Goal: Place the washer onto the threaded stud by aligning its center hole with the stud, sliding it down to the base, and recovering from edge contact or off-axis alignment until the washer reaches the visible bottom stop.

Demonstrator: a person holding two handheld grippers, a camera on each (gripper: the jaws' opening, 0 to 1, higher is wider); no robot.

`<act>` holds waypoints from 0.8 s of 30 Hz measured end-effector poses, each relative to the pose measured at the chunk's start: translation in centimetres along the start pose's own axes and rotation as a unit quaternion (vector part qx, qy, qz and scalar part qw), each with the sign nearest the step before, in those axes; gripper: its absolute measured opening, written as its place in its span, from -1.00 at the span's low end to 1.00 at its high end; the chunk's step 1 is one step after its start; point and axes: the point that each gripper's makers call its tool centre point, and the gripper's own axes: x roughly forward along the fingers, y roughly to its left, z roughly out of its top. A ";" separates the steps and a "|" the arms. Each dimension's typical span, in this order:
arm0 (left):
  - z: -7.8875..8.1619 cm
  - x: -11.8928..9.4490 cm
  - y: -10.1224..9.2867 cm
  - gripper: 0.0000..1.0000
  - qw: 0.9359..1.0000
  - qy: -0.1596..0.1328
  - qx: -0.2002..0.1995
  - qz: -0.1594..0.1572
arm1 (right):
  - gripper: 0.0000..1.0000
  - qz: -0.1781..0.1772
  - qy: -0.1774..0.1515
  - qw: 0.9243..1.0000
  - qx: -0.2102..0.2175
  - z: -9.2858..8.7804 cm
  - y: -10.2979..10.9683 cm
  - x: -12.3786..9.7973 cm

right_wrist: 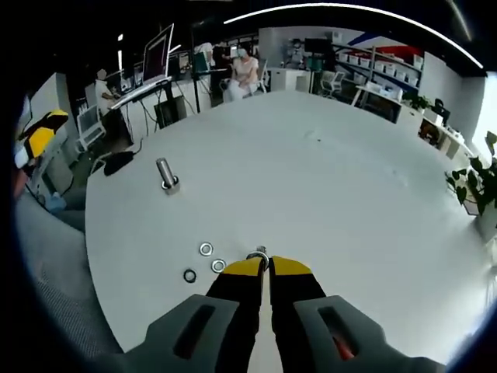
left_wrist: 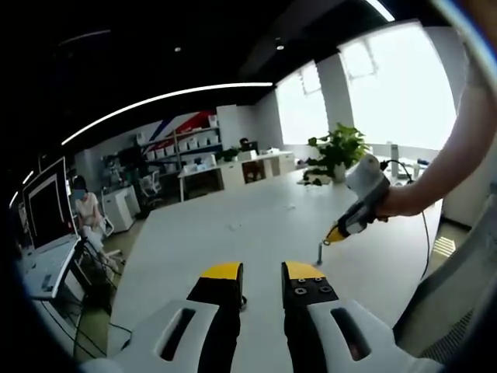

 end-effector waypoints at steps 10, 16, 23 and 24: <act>-0.1 0.0 0.0 -0.65 1.000 0.002 -0.001 -0.001 | -0.90 0.001 0.008 1.000 -0.012 0.7 -0.1 0.7; -0.2 -0.1 0.1 -0.65 1.000 0.004 -0.003 0.000 | -0.90 0.002 0.012 1.000 -0.004 0.6 -0.3 0.8; -0.3 -0.1 0.0 -0.65 1.000 0.006 -0.001 -0.002 | -0.90 0.005 0.018 1.000 -0.004 0.6 -0.2 1.1; -0.3 -0.1 0.0 -0.65 1.000 0.005 -0.001 -0.001 | -0.89 0.006 0.019 1.000 -0.005 0.5 -0.2 1.1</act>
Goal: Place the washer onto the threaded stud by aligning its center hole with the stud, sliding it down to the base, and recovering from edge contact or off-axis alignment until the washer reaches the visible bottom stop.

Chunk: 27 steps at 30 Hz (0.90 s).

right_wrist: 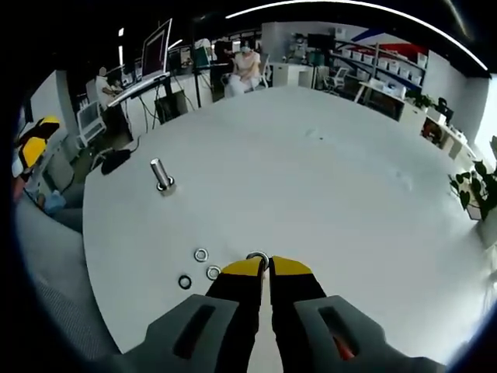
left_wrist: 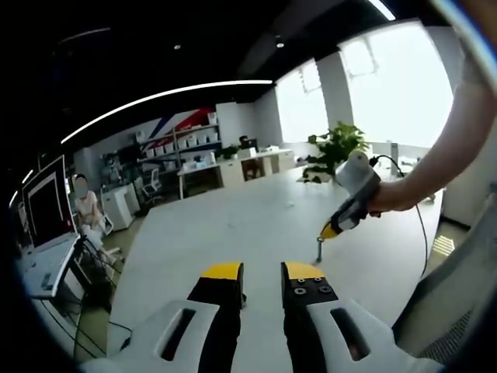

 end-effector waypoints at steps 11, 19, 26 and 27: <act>-0.2 0.0 0.1 -0.66 1.000 0.003 0.000 0.003 | -0.89 0.001 0.007 1.000 -0.002 -0.3 -0.1 0.3; -0.2 0.0 0.2 -0.66 1.000 0.005 -0.001 0.003 | -0.88 0.003 0.009 1.000 0.001 -0.2 0.1 0.4; -0.3 0.1 0.1 -0.66 1.000 0.007 0.000 0.004 | -0.86 0.001 0.012 1.000 -0.005 -0.3 0.0 0.3; -0.3 0.1 0.2 -0.66 1.000 0.006 0.000 0.004 | -0.86 0.000 0.012 1.000 -0.004 -0.3 -0.1 0.2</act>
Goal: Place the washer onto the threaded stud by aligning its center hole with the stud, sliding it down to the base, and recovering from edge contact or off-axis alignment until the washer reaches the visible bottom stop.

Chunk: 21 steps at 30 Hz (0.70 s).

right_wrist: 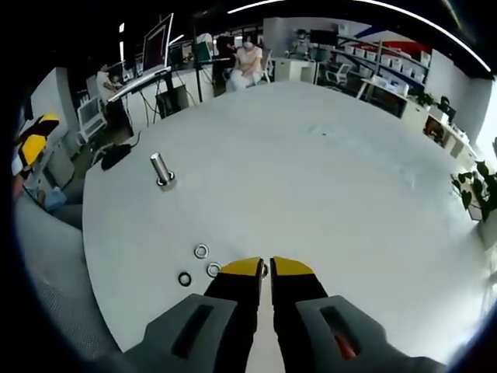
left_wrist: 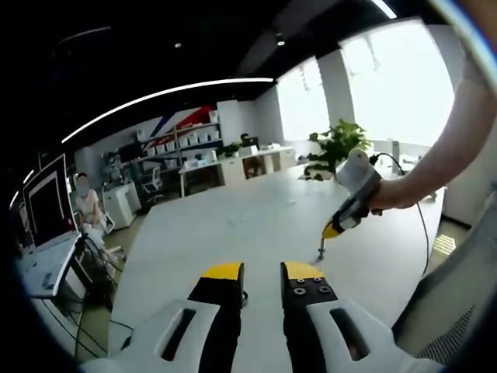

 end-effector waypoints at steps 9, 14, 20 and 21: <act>0.0 0.1 -0.1 -0.66 1.000 0.000 0.000 -0.002 | -0.84 -0.001 -0.013 1.000 0.015 0.5 0.0 -0.3; 0.1 0.0 0.0 -0.66 1.000 -0.002 -0.003 -0.001 | -0.82 0.000 -0.014 1.000 0.018 0.4 0.1 -0.5; 0.1 0.0 0.1 -0.66 1.000 -0.004 -0.008 -0.001 | -0.80 0.000 -0.027 0.999 0.034 0.8 0.2 -1.0; 0.1 0.0 0.1 -0.66 1.000 -0.003 -0.007 -0.001 | -0.80 -0.001 -0.029 0.999 0.034 0.9 0.2 -1.1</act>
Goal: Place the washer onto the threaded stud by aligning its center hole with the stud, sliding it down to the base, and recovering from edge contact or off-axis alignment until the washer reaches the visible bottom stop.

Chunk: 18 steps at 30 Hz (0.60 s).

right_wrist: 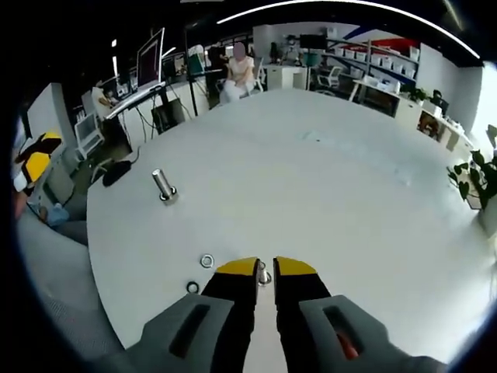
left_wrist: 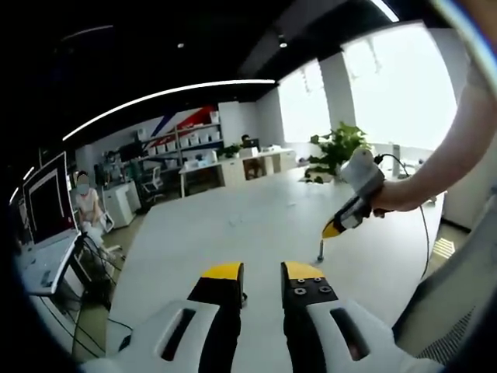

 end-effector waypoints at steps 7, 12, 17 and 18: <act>0.1 0.0 -0.1 -0.66 1.000 -0.003 0.000 -0.001 | -0.79 -0.001 -0.010 1.000 0.013 0.0 0.2 -0.8; 0.3 0.0 0.0 -0.66 1.000 -0.007 -0.005 -0.001 | -0.78 -0.003 -0.018 0.999 0.028 -0.1 0.2 -1.4; 0.4 -0.1 0.0 -0.66 1.000 -0.009 -0.008 -0.001 | -0.77 -0.003 -0.019 0.999 0.033 -0.4 0.4 -1.8; 0.4 -0.1 -0.1 -0.66 1.000 -0.009 -0.006 -0.001 | -0.77 -0.003 -0.019 0.999 0.035 -0.5 0.5 -1.8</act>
